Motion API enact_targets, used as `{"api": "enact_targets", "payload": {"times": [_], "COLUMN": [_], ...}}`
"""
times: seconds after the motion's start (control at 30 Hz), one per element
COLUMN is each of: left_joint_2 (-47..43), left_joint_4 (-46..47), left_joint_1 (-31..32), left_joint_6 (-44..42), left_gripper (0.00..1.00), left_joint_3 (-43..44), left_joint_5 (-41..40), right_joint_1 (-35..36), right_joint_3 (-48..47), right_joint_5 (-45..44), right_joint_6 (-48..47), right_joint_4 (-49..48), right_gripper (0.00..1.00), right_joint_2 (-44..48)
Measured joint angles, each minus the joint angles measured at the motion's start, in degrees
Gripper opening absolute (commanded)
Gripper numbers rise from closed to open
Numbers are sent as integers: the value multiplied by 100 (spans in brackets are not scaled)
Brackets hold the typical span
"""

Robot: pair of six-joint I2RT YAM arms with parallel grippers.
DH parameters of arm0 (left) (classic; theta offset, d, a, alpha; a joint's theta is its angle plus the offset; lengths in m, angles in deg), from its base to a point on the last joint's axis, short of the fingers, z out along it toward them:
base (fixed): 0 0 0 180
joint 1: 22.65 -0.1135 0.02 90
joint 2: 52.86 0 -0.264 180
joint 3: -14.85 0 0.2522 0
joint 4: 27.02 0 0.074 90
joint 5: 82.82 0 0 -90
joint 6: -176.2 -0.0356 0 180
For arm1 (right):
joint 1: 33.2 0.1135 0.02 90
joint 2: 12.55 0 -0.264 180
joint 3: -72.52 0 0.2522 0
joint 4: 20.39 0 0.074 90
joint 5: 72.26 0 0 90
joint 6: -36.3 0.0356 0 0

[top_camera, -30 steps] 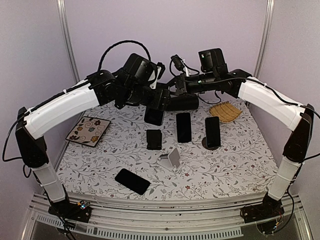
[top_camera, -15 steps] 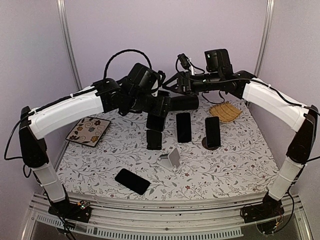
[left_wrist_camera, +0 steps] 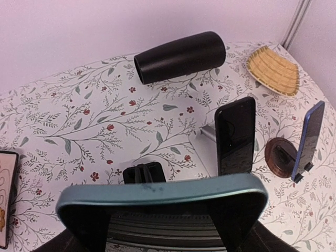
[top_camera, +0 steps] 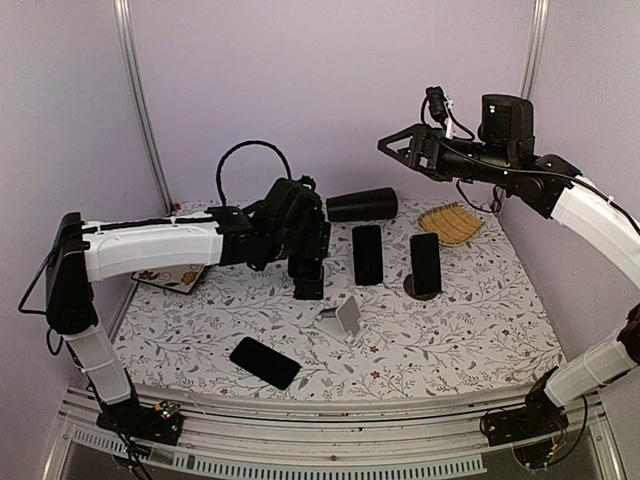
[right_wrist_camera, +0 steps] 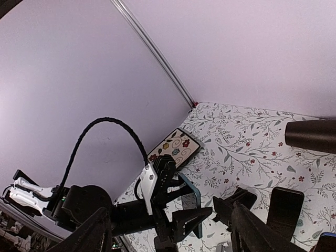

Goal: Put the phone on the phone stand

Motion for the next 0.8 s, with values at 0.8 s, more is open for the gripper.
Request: {"api": "enact_targets", "payload": {"times": [0.8], "left_joint_2": [1294], "left_joint_4": [2463], "left_joint_1": [-271], "left_joint_6": [-92], "left_gripper": [34], "left_joint_3": [-662], "left_joint_5": [-907], "right_joint_1": [0], "right_joint_3": [927], "right_joint_5": [-306], "right_joint_6": [190], "right_joint_4": [-243], "right_gripper": [79], "right_joint_2": [1071]}}
